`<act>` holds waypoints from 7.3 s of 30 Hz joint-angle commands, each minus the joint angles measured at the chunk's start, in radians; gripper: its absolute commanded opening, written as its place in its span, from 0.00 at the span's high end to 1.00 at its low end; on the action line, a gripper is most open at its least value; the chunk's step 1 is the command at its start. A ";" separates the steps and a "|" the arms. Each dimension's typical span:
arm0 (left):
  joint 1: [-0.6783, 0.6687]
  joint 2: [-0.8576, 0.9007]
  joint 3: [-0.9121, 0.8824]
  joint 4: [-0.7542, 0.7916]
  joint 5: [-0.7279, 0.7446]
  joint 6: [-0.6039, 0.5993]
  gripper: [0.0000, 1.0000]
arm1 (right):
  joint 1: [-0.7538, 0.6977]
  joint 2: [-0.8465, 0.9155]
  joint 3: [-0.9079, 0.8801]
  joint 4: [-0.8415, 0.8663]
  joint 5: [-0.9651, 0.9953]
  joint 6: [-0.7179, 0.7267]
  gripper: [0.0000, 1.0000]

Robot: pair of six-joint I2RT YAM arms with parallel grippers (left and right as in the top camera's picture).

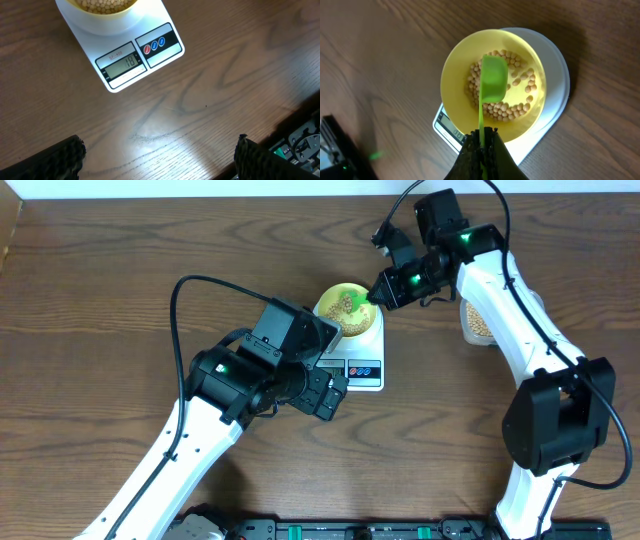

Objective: Scoop item into bowl and weigh 50g on scale
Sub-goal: 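Tip the scoop to pour soybeans into the yellow bowl, then move the empty scoop back down into the soybean tub, then scoop soybeans with the green scoop in the tub using the right gripper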

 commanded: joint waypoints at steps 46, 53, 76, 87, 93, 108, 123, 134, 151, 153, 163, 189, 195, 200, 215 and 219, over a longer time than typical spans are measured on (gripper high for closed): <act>0.004 -0.002 -0.002 0.001 0.008 -0.001 0.02 | 0.210 -0.052 0.218 -0.170 0.512 -0.304 0.99; 0.004 -0.002 -0.002 0.001 0.008 -0.001 0.02 | 0.162 -0.074 0.229 -0.168 0.367 -0.258 0.99; 0.004 -0.002 -0.002 0.001 0.008 -0.001 0.02 | -0.156 -0.150 0.249 -0.428 0.895 0.296 0.99; 0.004 -0.002 -0.002 0.001 0.008 -0.001 0.02 | -0.214 -0.148 0.100 -0.375 0.887 0.328 0.99; 0.004 -0.002 -0.002 0.001 0.008 -0.001 0.02 | -0.229 -0.148 -0.013 -0.299 0.886 0.328 0.99; 0.004 -0.002 -0.002 0.001 0.008 -0.001 0.02 | -0.285 -0.143 -0.181 -0.160 0.721 0.318 0.99; 0.004 -0.002 -0.002 0.001 0.008 -0.001 0.02 | -0.334 -0.143 -0.225 -0.118 0.472 0.292 0.99; 0.004 -0.002 -0.002 0.001 0.008 -0.001 0.02 | -0.505 -0.143 -0.225 -0.118 0.229 0.235 0.99; 0.004 -0.002 -0.002 0.001 0.008 -0.001 0.02 | -0.601 -0.132 -0.229 -0.119 0.112 0.153 0.99; 0.004 -0.002 -0.002 0.001 0.008 -0.001 0.02 | -0.601 -0.117 -0.229 -0.118 0.107 0.146 0.99; 0.004 -0.002 -0.002 0.001 0.008 -0.001 0.02 | -0.613 -0.079 -0.229 -0.081 0.012 0.082 0.99; 0.004 -0.002 -0.002 0.001 0.008 -0.001 0.02 | -0.706 -0.055 -0.356 0.018 -0.196 -0.008 0.99; 0.004 -0.002 -0.002 0.001 0.008 -0.001 0.02 | -0.711 -0.055 -0.367 0.020 -0.243 -0.048 0.99; 0.004 -0.002 -0.002 0.001 0.008 -0.001 0.02 | -0.729 -0.055 -0.367 0.019 -0.249 -0.059 0.99; 0.004 -0.002 -0.002 0.001 0.008 -0.001 0.02 | -0.824 -0.053 -0.369 0.012 -0.337 -0.116 0.99; 0.004 -0.002 -0.002 0.001 0.008 -0.001 0.02 | -0.833 -0.053 -0.369 0.013 -0.339 -0.119 0.99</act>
